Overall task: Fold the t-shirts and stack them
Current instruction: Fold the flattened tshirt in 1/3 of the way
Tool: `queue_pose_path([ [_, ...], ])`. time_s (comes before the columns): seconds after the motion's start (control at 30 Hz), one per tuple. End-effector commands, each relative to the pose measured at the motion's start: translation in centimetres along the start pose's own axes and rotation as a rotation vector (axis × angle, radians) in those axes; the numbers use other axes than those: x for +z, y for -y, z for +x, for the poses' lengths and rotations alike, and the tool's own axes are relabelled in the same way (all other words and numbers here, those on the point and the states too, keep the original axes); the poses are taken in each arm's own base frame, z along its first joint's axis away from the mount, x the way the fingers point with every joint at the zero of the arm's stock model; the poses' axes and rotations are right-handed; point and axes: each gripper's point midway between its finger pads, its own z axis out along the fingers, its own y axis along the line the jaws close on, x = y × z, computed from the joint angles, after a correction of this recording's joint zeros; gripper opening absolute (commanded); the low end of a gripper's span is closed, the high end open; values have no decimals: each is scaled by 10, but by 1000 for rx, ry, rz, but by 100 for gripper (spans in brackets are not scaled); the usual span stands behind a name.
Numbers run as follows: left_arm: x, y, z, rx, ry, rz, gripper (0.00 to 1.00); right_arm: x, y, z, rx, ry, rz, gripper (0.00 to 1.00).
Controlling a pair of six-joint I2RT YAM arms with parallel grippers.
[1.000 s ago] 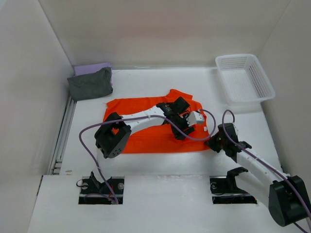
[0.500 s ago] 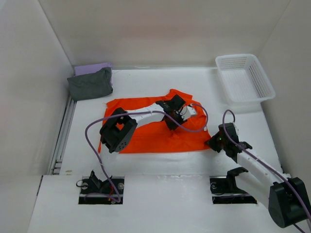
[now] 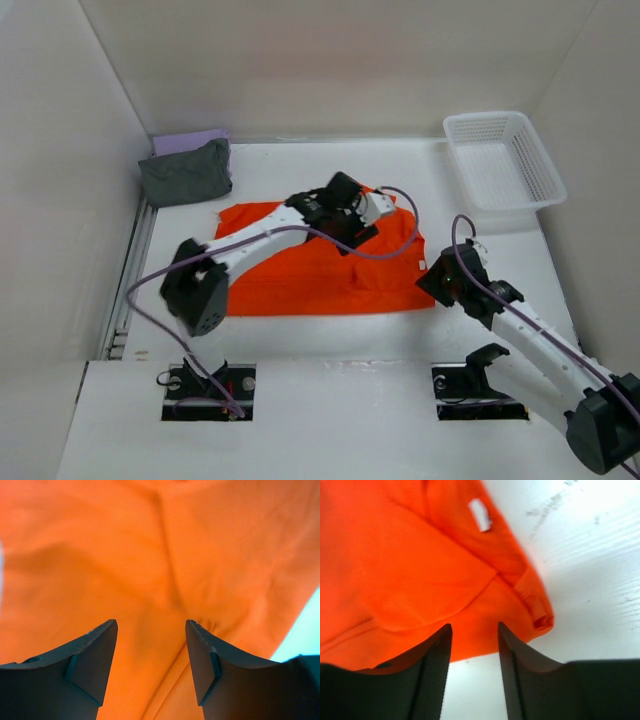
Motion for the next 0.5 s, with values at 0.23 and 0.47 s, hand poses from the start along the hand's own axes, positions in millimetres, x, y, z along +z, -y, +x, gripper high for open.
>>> queue_pose_path([
  [0.23, -138, -69, 228, 231, -351, -229, 57, -15, 28, 7, -79, 10, 123, 54],
  [0.47, -143, -55, 319, 231, -501, -140, 60, 1, 20, 14, -95, -41, 125, 57],
])
